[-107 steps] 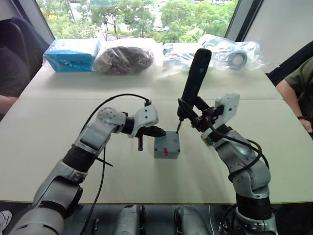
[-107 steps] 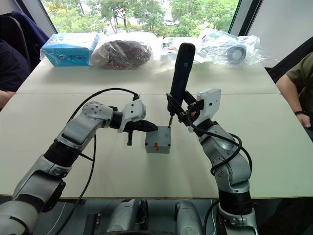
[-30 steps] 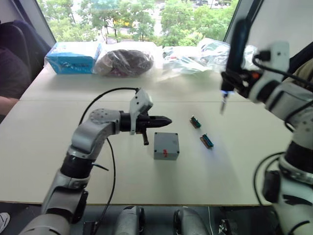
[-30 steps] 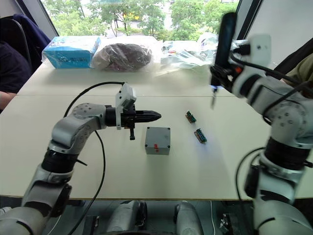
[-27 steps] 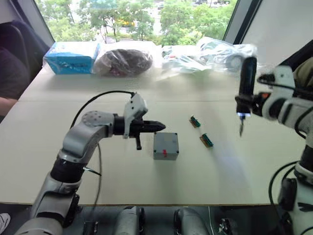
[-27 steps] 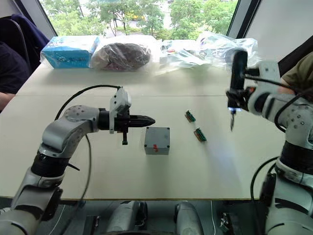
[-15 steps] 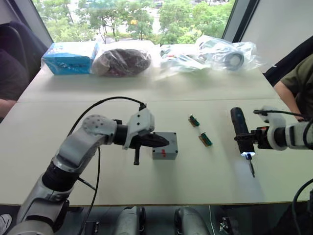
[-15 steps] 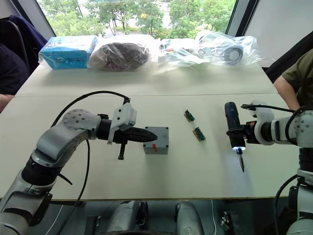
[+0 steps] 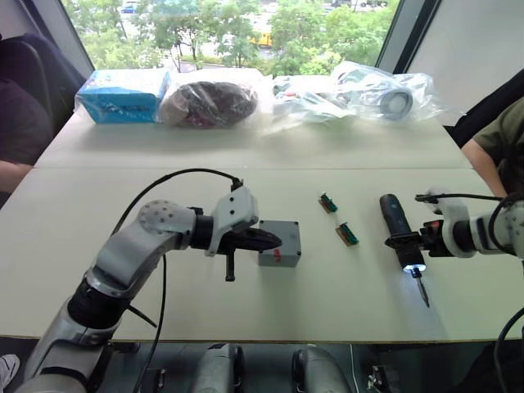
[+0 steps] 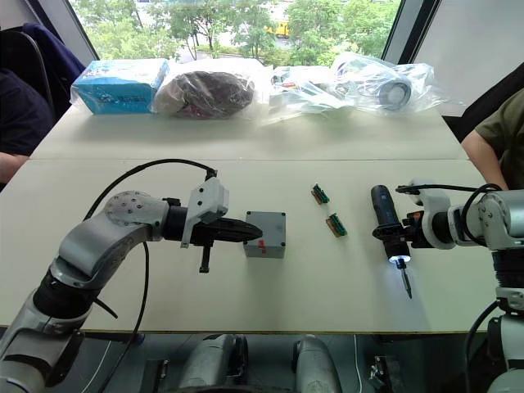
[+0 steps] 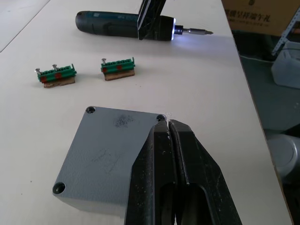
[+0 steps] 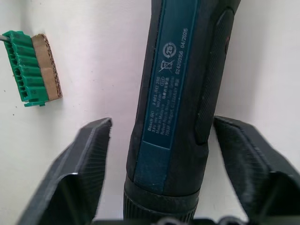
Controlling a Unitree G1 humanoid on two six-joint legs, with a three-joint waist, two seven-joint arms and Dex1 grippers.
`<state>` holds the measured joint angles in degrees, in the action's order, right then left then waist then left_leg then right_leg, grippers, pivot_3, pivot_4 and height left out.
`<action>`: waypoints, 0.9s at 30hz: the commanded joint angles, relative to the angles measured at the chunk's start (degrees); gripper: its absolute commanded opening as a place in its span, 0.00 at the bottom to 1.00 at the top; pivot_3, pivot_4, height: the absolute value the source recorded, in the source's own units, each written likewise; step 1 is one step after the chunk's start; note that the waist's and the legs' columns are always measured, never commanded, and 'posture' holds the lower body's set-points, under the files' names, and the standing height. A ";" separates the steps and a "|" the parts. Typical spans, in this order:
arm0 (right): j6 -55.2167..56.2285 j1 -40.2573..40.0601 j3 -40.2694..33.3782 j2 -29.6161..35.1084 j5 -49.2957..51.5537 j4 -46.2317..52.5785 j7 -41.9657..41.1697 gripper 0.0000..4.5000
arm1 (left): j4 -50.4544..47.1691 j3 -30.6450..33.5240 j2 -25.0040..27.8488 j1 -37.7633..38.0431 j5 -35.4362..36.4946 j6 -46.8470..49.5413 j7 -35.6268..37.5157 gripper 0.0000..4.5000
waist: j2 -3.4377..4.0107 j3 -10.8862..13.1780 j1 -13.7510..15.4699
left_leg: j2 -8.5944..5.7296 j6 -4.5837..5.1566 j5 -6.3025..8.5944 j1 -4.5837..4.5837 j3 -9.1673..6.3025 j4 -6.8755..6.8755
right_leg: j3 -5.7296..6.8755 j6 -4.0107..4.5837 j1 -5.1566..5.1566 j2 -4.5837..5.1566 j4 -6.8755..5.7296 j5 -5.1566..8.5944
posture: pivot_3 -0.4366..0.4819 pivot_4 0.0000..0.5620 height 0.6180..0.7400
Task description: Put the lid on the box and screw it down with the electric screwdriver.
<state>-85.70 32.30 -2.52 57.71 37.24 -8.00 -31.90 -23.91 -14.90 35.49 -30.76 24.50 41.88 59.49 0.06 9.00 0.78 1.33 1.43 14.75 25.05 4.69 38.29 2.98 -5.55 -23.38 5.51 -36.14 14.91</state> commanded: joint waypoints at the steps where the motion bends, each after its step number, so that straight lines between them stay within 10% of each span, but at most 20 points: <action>1: 2.61 -0.38 0.70 3.72 -1.61 4.31 -2.47 0.99 | -0.28 1.89 0.54 -0.83 1.13 -0.53 -0.01 0.00 | 0.01 0.00 0.03 | -0.01 0.00 0.00 0.00 0.00 0.00 | 0.00 0.00 0.00 0.01 0.00 0.00 | 0.48 0.27 1.00; 9: 9.22 3.30 -1.73 9.57 -1.84 18.43 -7.38 0.99 | 8.80 8.27 -0.37 -3.33 4.29 0.73 -0.66 0.00 | 0.14 0.09 -0.10 | 0.06 -0.01 0.00 0.01 0.02 -0.05 | 0.00 -0.01 -0.11 -0.04 -0.03 0.00 | 0.48 0.27 1.00; 15: 15.74 -3.31 -6.53 -1.73 7.60 37.52 -10.70 0.99 | 15.89 5.45 -0.42 -2.56 -3.68 -6.07 -4.63 0.00 | -0.19 0.12 -0.12 | 0.16 -0.04 -0.02 0.00 -0.04 -0.06 | 0.06 -0.02 -0.06 -0.14 -0.02 0.01 | 0.48 0.27 1.00; 27: 26.78 -12.46 11.22 -9.11 -1.93 42.33 -8.32 0.99 | 17.73 -2.51 0.50 -0.19 -10.70 -9.18 -1.72 0.00 | -0.34 0.14 -0.03 | 0.00 -0.03 -0.02 0.08 -0.09 0.07 | 0.12 0.00 -0.05 0.04 -0.05 0.00 | 0.48 0.27 1.00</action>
<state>-60.85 19.06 7.71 49.35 36.94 34.61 -40.54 -4.80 -16.78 36.58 -30.61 14.23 33.73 57.73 -0.28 9.14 0.75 1.34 1.39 14.73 25.13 4.60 38.36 3.10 -5.55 -23.42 5.54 -36.20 14.91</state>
